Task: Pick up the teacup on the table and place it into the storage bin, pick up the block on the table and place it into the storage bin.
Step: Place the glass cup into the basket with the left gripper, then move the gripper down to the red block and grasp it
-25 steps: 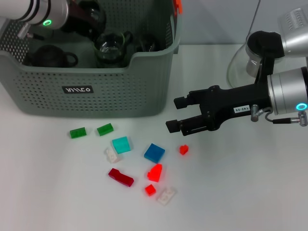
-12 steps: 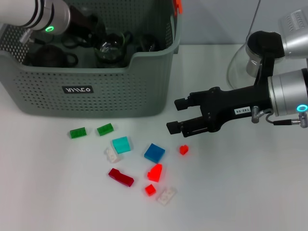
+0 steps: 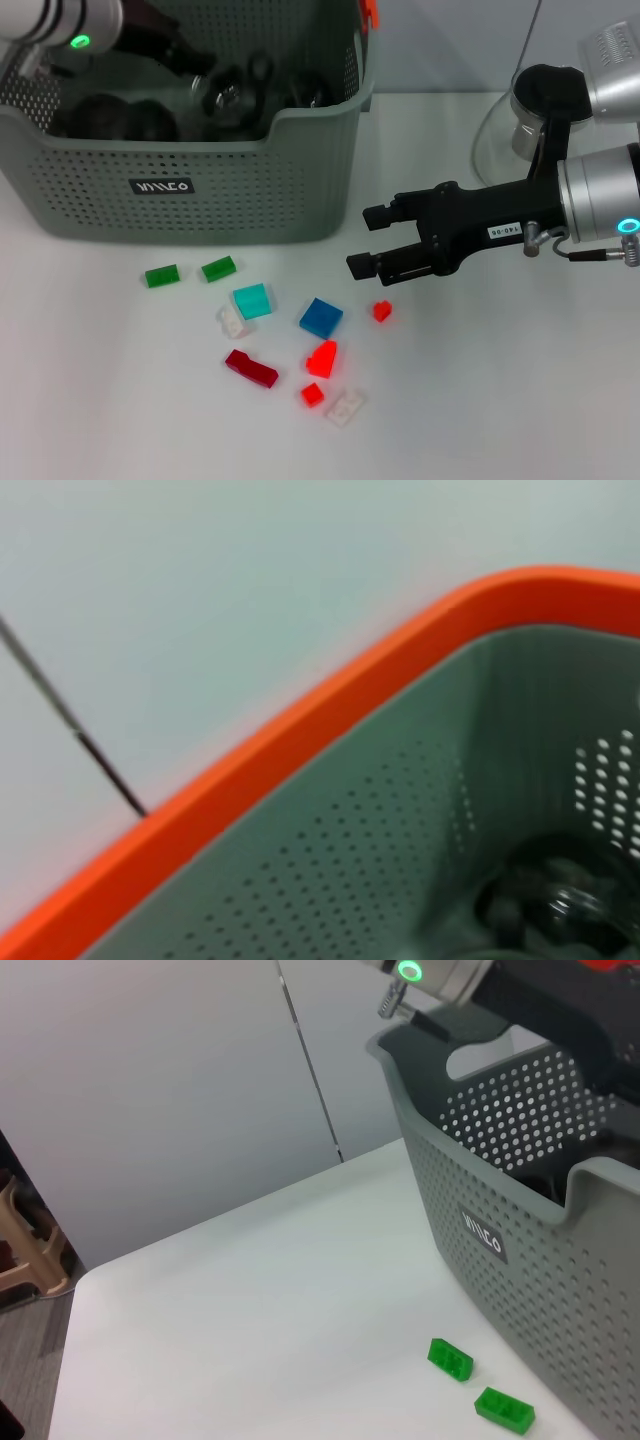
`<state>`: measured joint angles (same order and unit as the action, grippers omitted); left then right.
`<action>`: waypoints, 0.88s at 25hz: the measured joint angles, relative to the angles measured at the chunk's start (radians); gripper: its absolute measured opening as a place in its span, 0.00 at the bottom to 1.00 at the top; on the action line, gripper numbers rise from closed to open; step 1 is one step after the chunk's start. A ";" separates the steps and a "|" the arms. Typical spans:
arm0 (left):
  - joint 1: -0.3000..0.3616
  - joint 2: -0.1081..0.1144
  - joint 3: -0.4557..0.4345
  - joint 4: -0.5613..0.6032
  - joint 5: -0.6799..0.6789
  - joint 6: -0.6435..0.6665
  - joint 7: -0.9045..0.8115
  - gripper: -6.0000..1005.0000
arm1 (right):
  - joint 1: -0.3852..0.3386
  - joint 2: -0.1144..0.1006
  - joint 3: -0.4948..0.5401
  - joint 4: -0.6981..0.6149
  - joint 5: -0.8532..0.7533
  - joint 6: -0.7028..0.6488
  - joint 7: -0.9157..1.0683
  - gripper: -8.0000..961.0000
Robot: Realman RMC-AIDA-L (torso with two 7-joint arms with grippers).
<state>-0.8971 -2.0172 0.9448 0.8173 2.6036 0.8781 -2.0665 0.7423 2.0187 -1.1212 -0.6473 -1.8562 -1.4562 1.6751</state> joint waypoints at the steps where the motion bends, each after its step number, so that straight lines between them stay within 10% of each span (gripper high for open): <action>1: 0.005 0.000 -0.011 0.021 -0.001 0.013 0.000 0.56 | 0.000 0.000 0.000 0.000 0.000 0.000 0.000 0.89; 9: 0.069 -0.010 -0.134 0.328 -0.054 0.253 -0.057 0.73 | -0.001 -0.002 0.002 -0.005 0.000 -0.001 0.000 0.89; 17: 0.163 0.016 -0.353 0.426 -0.535 0.718 -0.013 0.85 | -0.003 -0.010 -0.002 -0.005 -0.001 -0.001 -0.002 0.89; 22: 0.287 -0.016 -0.361 0.448 -0.738 0.960 0.155 0.85 | 0.000 -0.011 0.002 -0.008 -0.053 -0.005 -0.002 0.89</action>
<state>-0.6100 -2.0334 0.5833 1.2648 1.8654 1.8385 -1.9118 0.7418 2.0080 -1.1190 -0.6556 -1.9093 -1.4608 1.6736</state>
